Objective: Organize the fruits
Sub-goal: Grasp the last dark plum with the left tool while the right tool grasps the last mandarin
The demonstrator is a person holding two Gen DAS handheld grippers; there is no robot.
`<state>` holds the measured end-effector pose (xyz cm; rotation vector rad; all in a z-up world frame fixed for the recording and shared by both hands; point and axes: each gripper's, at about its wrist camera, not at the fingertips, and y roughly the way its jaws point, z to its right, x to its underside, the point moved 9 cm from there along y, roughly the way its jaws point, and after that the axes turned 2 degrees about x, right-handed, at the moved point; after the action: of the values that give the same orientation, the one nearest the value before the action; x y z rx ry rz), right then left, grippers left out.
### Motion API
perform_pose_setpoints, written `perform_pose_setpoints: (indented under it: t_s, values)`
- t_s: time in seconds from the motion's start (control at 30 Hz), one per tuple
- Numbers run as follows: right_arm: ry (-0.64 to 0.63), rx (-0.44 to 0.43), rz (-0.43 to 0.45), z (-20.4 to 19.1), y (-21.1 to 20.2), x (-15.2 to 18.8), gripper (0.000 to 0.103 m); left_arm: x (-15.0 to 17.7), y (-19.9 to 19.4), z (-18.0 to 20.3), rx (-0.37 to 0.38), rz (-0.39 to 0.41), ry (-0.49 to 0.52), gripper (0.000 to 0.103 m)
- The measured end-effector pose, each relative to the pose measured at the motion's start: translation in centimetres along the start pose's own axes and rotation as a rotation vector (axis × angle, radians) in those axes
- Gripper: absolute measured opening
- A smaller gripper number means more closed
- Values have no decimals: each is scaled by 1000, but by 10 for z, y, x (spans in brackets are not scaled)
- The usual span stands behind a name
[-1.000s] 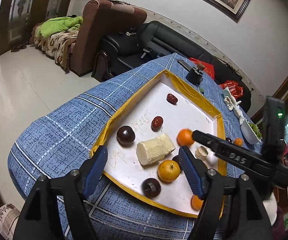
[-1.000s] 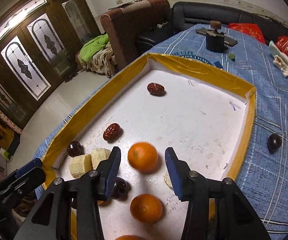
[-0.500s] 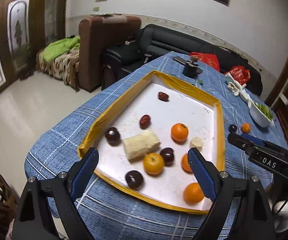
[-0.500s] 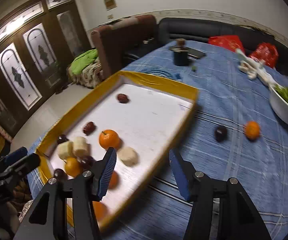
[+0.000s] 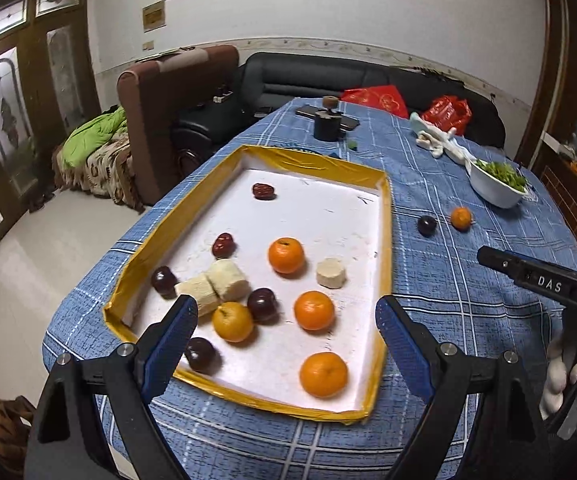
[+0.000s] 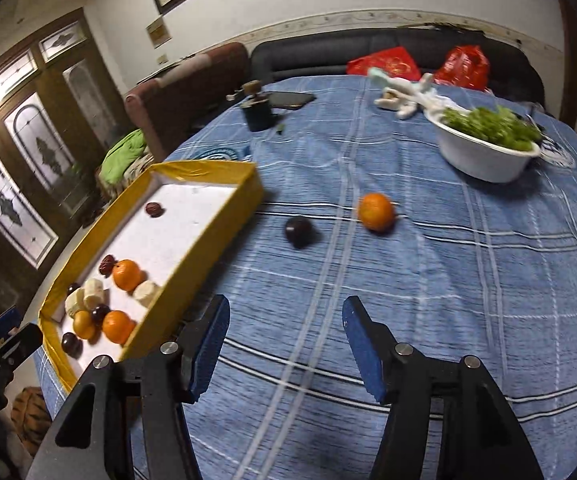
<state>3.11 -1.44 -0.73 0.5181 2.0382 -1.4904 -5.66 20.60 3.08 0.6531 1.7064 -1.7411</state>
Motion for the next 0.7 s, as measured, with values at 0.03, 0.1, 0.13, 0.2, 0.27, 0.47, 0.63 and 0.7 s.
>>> perform_pose_setpoints:
  t_s: [0.03,0.1,0.13,0.2,0.27,0.47,0.63,0.7]
  values:
    - [9,3,1,5,-1,0,65,0,1,2,2,-3,3,90]
    - [27,8,0,16,-2,1,65,1,2,7,6,-9,9,90]
    - [34,9,0,20,-3,1,65,1,3,9,12,-13,11,90]
    - [47,13,-3,27,-2,2,65,1,4,13,26,-20,8,90]
    - [62,20,-5,35,-1,1,65,2,6,16,48,-27,1,90]
    - [115,44,-1,60,11,-12,65,5,11,27,109,-40,1,90]
    - [94,74,6,66,32,-42,65,4,14,40,153,-46,21,90]
    - [94,89,-9,69,47,-52,65,4,16,42,157,-52,25,90]
